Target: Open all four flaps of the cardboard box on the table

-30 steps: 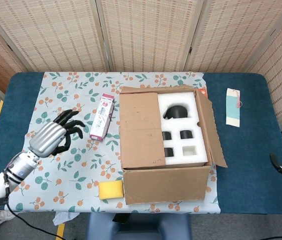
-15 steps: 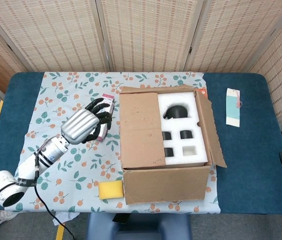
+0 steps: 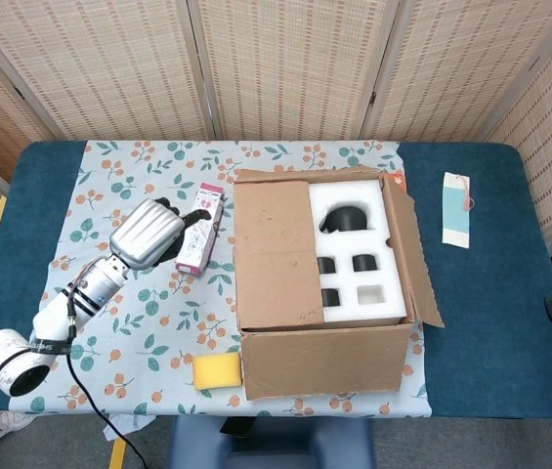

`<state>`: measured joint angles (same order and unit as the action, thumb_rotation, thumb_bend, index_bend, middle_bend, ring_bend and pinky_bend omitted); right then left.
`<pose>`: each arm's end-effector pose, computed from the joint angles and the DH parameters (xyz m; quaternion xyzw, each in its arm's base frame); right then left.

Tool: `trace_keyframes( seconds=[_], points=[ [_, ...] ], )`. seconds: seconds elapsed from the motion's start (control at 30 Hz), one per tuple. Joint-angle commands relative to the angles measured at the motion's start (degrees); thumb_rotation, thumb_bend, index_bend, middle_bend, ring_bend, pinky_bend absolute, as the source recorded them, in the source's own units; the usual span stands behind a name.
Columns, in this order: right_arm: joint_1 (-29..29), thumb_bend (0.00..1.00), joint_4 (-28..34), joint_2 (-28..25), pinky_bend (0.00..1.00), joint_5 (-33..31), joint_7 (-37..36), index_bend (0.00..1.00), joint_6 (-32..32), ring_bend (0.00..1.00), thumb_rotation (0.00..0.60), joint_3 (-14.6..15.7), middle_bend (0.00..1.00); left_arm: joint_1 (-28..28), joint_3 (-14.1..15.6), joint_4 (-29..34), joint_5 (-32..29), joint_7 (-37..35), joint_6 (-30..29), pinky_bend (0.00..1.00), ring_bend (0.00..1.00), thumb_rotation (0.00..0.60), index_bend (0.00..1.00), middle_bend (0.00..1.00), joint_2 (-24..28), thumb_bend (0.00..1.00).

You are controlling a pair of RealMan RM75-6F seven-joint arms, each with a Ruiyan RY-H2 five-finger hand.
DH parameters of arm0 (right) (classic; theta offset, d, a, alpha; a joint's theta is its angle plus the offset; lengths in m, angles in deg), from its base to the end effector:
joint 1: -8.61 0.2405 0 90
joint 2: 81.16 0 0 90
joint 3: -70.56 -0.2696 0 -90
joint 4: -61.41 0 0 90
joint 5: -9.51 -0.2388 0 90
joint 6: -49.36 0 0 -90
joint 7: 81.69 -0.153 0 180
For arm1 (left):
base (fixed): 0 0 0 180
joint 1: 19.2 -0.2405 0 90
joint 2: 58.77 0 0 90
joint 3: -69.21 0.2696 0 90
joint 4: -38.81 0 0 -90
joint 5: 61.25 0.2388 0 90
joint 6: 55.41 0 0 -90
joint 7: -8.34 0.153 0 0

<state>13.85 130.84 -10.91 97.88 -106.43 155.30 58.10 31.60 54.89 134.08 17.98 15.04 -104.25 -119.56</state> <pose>-0.3538 -0.2162 0.2182 0.4875 -0.2327 0.5958 0.5943 -0.0862 0.4122 0.1042 -0.8016 -0.2018 -0.4072 0.3884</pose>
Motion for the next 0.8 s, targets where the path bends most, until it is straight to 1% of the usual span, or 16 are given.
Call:
trace_keyframes(
  seconds=[0.03, 0.13, 0.23, 0.33, 0.43, 0.5, 0.63, 0.67, 0.73, 0.8],
  points=[
    [0.1, 0.35, 0.0, -0.1, 0.0, -0.2, -0.2, 0.32, -0.6, 0.0, 0.48, 0.0, 0.0, 0.2, 0.2, 1.4, -0.5, -1.6, 1.0, 0.78, 0.84, 0.6, 0.26, 0.96, 1.0, 1.0],
    [0.2, 0.35, 0.0, -0.1, 0.0, -0.2, -0.2, 0.32, -1.1, 0.0, 0.48, 0.0, 0.0, 0.4, 0.0, 3.1, -0.2, -5.0, 1.6, 0.78, 0.84, 0.6, 0.25, 0.96, 1.9, 1.0],
    [0.3, 0.35, 0.1, -0.1, 0.0, -0.1, -0.3, 0.32, -1.4, 0.0, 0.479, 0.1, 0.0, 1.1, -0.4, 4.7, -0.2, -9.5, 3.5, 0.78, 0.83, 0.6, 0.24, 0.96, 3.1, 1.0],
    [0.3, 0.35, 0.2, -0.3, 0.0, -0.1, -0.7, 0.32, -1.7, 0.0, 0.477, 0.1, 0.0, 2.4, -0.8, 4.1, 0.7, -11.4, 4.8, 0.76, 0.8, 0.6, 0.23, 0.96, 2.9, 1.0],
    [0.3, 0.35, 0.3, -0.5, 0.0, -0.3, -1.7, 0.32, -2.2, 0.0, 0.477, 0.0, 0.0, 4.6, -1.1, 3.3, 0.2, -12.5, 7.2, 0.75, 0.78, 0.6, 0.23, 0.96, 1.6, 1.0],
    [0.3, 0.35, 0.2, -0.8, 0.0, -0.4, -2.6, 0.32, -2.4, 0.0, 0.479, 0.0, 0.0, 6.2, -1.3, 3.0, -0.2, -12.0, 8.9, 0.75, 0.78, 0.6, 0.24, 0.96, 0.9, 1.0],
    [0.1, 0.35, 0.2, -1.3, 0.0, -0.7, -4.9, 0.32, -3.0, 0.0, 0.48, -0.1, 0.0, 9.6, -1.7, 2.0, -0.9, -7.4, 10.9, 0.75, 0.81, 0.6, 0.28, 0.96, -1.7, 1.0],
    [0.0, 0.35, 0.2, -1.5, 0.0, -0.8, -5.8, 0.32, -2.9, 0.0, 0.479, -0.1, 0.0, 10.5, -1.6, 1.4, -1.1, -5.5, 11.1, 0.75, 0.81, 0.6, 0.3, 0.96, -2.6, 1.0],
    [-0.2, 0.35, 0.2, -1.8, 0.0, -0.7, -7.3, 0.32, -2.7, 0.0, 0.479, -0.2, 0.0, 11.5, -1.5, 0.6, -2.2, -3.3, 11.8, 0.75, 0.82, 0.6, 0.33, 0.96, -3.8, 1.0],
    [-0.4, 0.35, 0.0, -2.2, 0.0, -0.5, -8.6, 0.32, -2.5, 0.0, 0.478, -0.1, 0.0, 13.0, -1.5, -0.1, -3.9, -2.7, 13.5, 0.74, 0.82, 0.6, 0.35, 0.96, -5.1, 1.0]
  ],
)
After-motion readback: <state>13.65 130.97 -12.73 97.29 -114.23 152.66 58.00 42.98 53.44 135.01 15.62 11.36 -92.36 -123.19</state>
